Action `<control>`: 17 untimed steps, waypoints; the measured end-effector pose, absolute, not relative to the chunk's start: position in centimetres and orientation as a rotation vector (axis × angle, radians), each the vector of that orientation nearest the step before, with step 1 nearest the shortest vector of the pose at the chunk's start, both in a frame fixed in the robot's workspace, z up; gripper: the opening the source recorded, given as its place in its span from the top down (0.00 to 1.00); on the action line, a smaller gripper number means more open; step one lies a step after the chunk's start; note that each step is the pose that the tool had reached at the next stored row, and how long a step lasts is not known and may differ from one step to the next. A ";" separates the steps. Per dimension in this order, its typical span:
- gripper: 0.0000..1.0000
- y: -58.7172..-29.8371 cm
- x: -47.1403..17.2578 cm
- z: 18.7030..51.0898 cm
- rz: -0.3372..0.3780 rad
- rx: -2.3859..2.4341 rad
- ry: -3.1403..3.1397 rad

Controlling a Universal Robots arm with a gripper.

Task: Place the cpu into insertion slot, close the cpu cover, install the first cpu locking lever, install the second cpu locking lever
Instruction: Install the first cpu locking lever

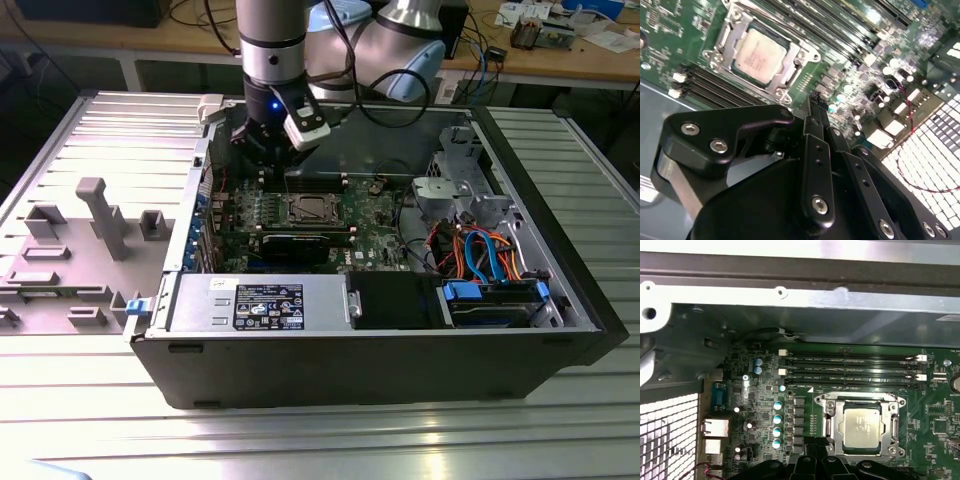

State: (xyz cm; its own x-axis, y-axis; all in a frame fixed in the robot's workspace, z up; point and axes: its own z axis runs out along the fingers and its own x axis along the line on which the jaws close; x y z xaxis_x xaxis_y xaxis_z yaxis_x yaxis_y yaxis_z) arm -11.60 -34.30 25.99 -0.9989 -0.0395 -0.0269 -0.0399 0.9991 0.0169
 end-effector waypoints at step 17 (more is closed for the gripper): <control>0.89 -31.6 -12.1 25.4 0.027 -0.065 3.113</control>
State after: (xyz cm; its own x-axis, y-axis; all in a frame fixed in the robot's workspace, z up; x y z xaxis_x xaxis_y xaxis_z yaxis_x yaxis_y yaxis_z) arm -12.08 -31.60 25.43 -0.9987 -0.0416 -0.0282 -0.0421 0.9990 0.0170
